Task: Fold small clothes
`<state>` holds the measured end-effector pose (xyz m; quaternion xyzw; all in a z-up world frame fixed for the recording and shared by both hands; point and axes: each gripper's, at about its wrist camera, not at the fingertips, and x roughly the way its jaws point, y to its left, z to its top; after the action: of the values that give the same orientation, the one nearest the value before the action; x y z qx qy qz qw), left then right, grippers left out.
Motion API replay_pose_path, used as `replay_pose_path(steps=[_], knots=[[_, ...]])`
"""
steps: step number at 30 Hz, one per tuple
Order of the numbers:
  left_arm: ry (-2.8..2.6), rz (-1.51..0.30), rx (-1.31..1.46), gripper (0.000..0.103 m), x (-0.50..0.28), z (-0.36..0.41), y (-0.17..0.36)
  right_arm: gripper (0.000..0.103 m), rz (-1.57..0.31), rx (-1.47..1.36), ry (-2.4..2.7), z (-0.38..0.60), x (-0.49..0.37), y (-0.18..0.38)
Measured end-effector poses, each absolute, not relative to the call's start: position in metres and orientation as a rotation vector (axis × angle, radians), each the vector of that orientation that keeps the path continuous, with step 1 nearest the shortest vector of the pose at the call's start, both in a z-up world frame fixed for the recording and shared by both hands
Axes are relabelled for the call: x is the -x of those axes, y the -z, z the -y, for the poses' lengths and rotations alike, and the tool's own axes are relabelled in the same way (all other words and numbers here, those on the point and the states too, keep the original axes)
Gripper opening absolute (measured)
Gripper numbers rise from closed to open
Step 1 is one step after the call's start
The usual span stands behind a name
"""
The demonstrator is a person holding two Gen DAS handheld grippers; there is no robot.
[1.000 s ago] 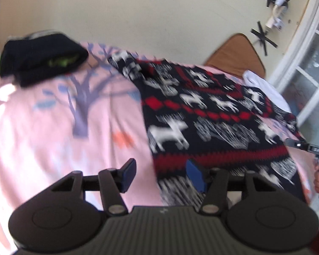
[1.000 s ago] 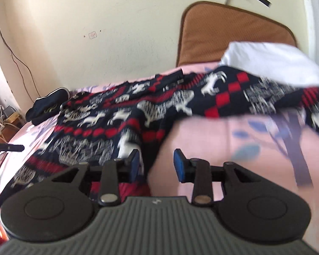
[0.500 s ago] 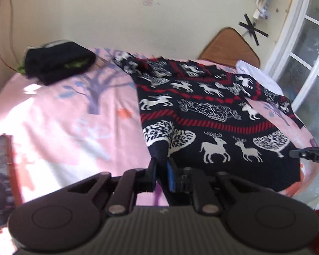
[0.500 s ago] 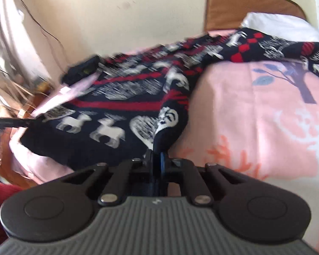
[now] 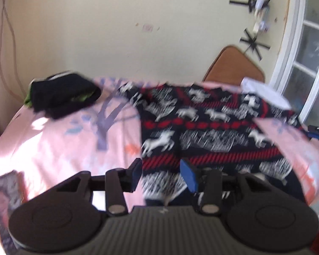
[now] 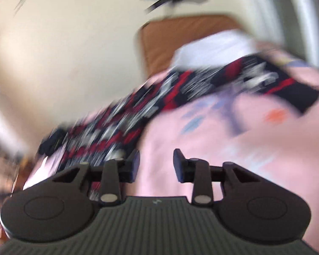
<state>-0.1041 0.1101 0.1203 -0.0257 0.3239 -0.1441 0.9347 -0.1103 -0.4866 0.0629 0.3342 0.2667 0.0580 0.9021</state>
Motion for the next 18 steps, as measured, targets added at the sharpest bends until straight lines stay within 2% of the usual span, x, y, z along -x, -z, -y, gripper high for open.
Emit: replay_pose_path(steps=[1, 6, 8, 11, 18], knots=[[0.319, -0.652, 0.066, 0.042, 0.095, -0.104, -0.122, 0.053, -0.508, -0.763, -0.047, 0.504, 0.105, -0.058], [0.399, -0.653, 0.061, 0.045, 0.050, -0.061, -0.114, 0.054, -0.455, -0.972, 0.151, 0.553, 0.067, -0.032], [0.414, -0.684, 0.067, 0.045, 0.035, -0.049, -0.103, 0.054, -0.407, -0.826, 0.284, 0.564, 0.068, -0.041], [0.437, -0.732, 0.091, 0.045, 0.020, -0.040, -0.086, 0.055, -0.448, -0.576, 0.426, 0.574, 0.067, -0.044], [0.433, -0.818, 0.097, 0.046, -0.007, -0.027, -0.060, 0.055, -0.536, -0.522, 0.452, 0.585, 0.080, -0.014]])
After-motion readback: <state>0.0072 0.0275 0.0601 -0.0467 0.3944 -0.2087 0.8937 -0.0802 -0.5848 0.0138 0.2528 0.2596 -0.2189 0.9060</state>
